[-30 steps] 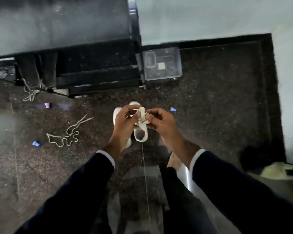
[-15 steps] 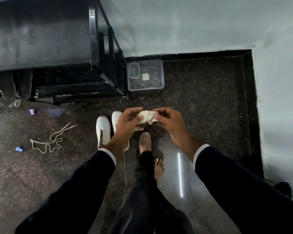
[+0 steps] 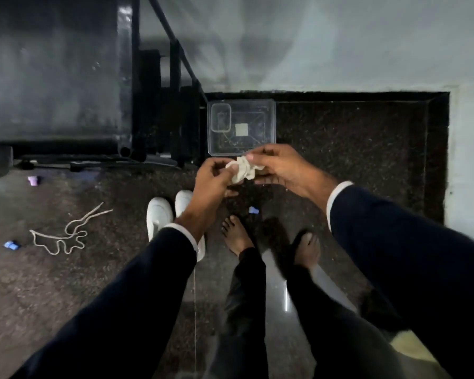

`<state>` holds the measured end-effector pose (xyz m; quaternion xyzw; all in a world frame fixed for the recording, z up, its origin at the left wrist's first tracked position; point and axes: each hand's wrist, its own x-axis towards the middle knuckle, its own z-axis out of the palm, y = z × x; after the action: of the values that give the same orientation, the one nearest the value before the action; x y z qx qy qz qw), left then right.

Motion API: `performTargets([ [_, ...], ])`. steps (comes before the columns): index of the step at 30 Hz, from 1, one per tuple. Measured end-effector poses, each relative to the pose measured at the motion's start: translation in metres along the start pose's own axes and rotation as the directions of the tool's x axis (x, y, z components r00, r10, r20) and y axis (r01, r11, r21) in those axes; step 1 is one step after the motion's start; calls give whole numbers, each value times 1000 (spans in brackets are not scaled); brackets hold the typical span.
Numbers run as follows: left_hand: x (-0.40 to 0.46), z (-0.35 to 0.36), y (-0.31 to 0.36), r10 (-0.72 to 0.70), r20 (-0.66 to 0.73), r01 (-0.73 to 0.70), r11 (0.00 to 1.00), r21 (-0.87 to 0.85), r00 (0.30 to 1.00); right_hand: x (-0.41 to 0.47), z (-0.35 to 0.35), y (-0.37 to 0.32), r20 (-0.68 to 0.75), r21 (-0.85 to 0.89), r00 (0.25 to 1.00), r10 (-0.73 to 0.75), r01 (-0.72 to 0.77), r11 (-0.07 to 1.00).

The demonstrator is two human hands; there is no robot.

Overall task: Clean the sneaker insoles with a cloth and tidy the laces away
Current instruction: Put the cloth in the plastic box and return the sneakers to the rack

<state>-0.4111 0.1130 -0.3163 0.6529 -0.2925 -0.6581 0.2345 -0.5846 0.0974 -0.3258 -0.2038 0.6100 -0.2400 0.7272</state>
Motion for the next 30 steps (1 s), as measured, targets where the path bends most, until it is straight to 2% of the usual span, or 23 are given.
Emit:
performTargets([
  [5,76,17,-26,-12,-124,2,997,-77,992,84,-22,23,-3,-110,1000,-26,26,994],
  [11,177,40,-68,30,-265,-76,983,-165,964,209,-49,48,-86,-440,968,-237,177,880],
  [15,235,45,-98,57,-324,-115,980,-163,944,280,-50,60,-184,-427,947,-261,162,890],
  [18,266,43,-113,11,-314,-69,982,-177,950,326,-41,65,-279,-392,926,-255,132,910],
  [20,285,39,-118,-18,-294,-41,980,-193,956,351,-33,67,-272,-383,930,-247,131,914],
  [23,308,34,-121,-13,-310,-37,987,-155,951,376,-26,68,-214,-468,940,-268,142,872],
  [26,315,30,-118,9,-312,-21,999,-36,950,387,-17,66,-246,-591,921,-303,106,800],
  [30,302,26,-113,24,-295,18,990,141,955,367,-21,71,-242,-613,918,-314,106,783],
])
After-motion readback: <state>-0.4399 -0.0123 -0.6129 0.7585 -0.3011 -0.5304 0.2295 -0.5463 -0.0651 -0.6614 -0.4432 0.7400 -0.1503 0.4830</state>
